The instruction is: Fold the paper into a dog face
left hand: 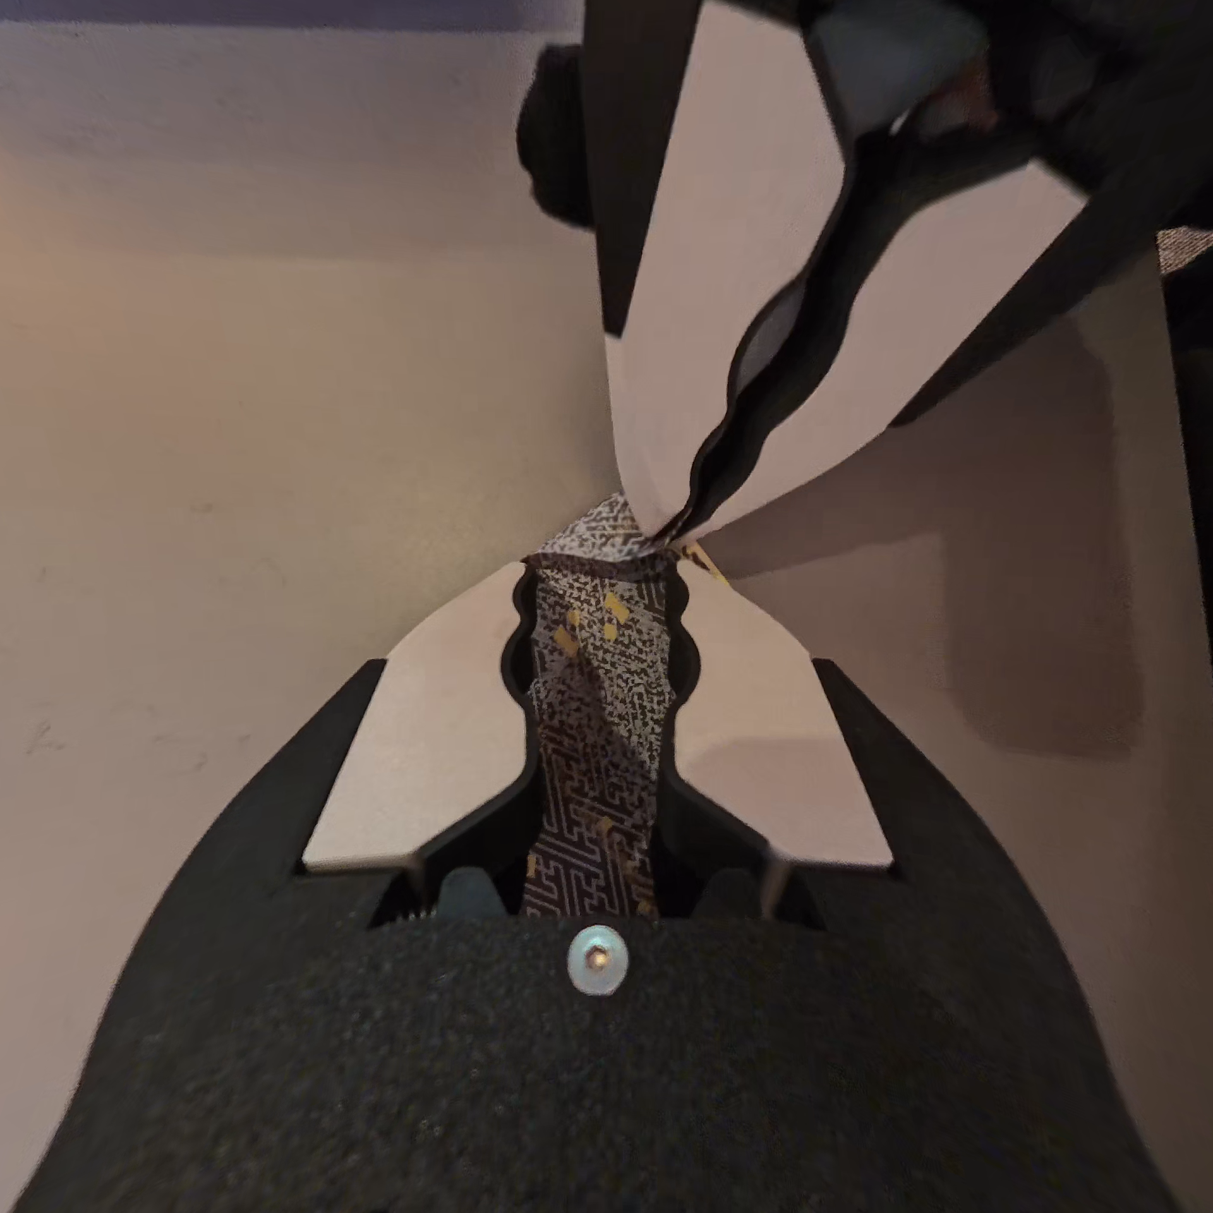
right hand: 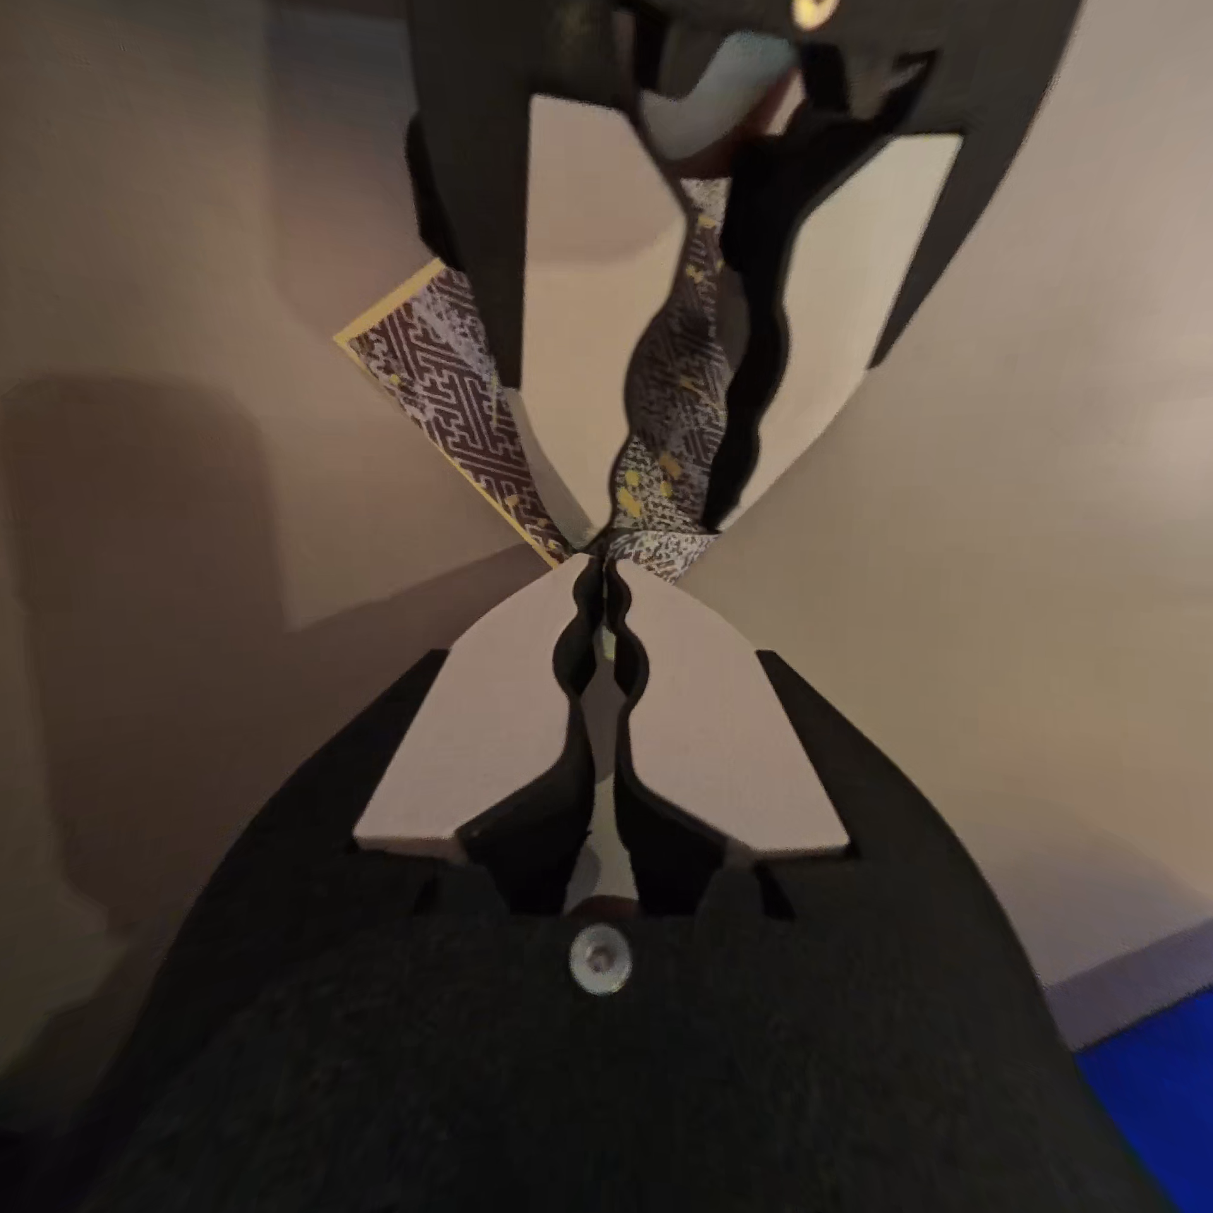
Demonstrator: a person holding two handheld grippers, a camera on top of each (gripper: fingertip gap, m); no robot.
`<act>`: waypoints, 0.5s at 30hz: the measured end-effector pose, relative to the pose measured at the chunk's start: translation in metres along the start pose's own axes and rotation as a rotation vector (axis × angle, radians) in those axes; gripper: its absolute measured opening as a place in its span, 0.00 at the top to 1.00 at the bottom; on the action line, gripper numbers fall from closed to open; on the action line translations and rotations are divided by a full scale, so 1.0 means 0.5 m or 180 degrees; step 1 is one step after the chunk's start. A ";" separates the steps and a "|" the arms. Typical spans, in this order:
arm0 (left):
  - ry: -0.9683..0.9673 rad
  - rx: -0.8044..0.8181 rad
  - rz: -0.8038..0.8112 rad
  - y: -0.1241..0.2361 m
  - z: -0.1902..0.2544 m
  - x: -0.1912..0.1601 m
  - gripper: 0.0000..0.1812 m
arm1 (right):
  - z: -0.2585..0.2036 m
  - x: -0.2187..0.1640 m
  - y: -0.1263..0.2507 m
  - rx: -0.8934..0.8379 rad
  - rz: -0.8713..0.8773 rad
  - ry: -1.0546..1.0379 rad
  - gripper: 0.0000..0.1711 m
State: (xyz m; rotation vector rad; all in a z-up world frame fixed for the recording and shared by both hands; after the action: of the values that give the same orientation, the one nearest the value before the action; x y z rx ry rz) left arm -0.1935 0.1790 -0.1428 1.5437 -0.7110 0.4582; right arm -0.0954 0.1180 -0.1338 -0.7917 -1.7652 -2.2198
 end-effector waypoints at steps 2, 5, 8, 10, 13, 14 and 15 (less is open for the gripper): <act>0.0001 -0.0003 0.0008 0.001 0.001 -0.001 0.80 | -0.002 0.002 -0.008 0.0054 -0.0034 0.0064 1.00; -0.0029 -0.0029 0.0019 0.002 0.003 -0.003 0.80 | -0.004 0.005 -0.008 0.0123 -0.0112 0.0221 1.00; -0.0027 -0.0024 0.0034 0.002 0.002 -0.003 0.80 | 0.000 0.008 -0.008 0.0193 -0.0164 0.0288 1.00; -0.0027 -0.0033 0.0029 0.002 0.002 -0.003 0.80 | 0.000 0.009 -0.008 0.0203 -0.0196 0.0350 1.00; 0.0040 -0.0052 -0.0046 0.009 -0.003 -0.006 0.80 | -0.001 0.009 -0.008 0.0192 -0.0219 0.0443 1.00; 0.0095 -0.0051 -0.0072 0.013 -0.008 -0.007 0.80 | -0.001 0.010 -0.009 0.0190 -0.0222 0.0448 1.00; 0.0145 -0.0045 -0.0084 0.017 -0.013 -0.009 0.80 | -0.001 0.010 -0.008 0.0186 -0.0222 0.0452 1.00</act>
State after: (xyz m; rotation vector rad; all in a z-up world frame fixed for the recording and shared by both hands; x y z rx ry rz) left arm -0.2018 0.1862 -0.1388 1.5230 -0.6566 0.4664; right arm -0.1014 0.1195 -0.1349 -0.5539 -1.8058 -2.1965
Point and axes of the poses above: each gripper's, where its closed fingertips meet, y back along the fingers, x out of its top, z = x × y across the jaws, the point moved 9 cm from there along y, back along the fingers, and after that the axes turned 8 degrees about x, right-handed, at the moved point
